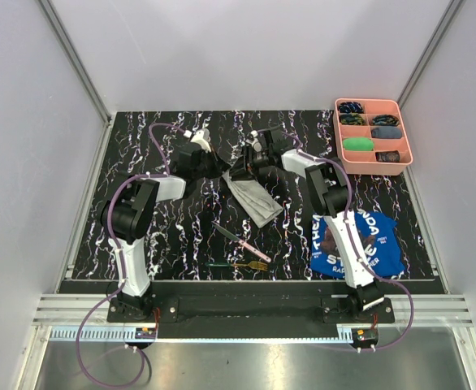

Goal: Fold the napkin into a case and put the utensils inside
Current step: Grasp the top corner of the smaller rectangle folded napkin from the folded napkin.

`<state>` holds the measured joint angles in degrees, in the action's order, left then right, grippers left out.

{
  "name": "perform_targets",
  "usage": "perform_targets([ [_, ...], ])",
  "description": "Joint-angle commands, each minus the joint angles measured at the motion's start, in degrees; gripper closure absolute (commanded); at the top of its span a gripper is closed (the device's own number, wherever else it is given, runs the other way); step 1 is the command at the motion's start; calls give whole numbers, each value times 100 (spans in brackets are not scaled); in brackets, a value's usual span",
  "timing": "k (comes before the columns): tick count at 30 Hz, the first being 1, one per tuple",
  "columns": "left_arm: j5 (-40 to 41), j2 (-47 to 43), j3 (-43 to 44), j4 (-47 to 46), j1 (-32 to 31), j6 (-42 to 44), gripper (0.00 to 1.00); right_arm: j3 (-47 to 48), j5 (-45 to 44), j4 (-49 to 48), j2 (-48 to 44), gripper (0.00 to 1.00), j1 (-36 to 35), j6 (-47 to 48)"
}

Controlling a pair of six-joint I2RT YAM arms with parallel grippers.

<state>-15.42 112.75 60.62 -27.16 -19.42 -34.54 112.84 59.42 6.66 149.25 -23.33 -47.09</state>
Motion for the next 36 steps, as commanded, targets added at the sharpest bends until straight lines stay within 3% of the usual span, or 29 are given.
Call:
perform_targets([
  [1,4,-7,-50,-255,17,18,100,-103,290,-182,-809,57,-5,226],
  [7,-22,-42,-42,-255,-18,35,100,-288,184,-165,-1143,52,127,297],
  [17,-66,-60,-85,-387,-79,-52,100,-438,-281,275,-1214,53,232,631],
  [22,-75,-69,-77,-378,-97,-61,100,-394,-378,284,-1091,77,285,631],
  [23,-75,-78,-85,-387,-97,-61,100,-377,-387,301,-1030,87,294,622],
  [26,-66,-95,-103,-404,-97,-79,100,-315,-396,292,-898,97,294,614],
  [36,-75,-148,-121,-475,-115,-114,100,-253,-413,310,-590,100,259,604],
])
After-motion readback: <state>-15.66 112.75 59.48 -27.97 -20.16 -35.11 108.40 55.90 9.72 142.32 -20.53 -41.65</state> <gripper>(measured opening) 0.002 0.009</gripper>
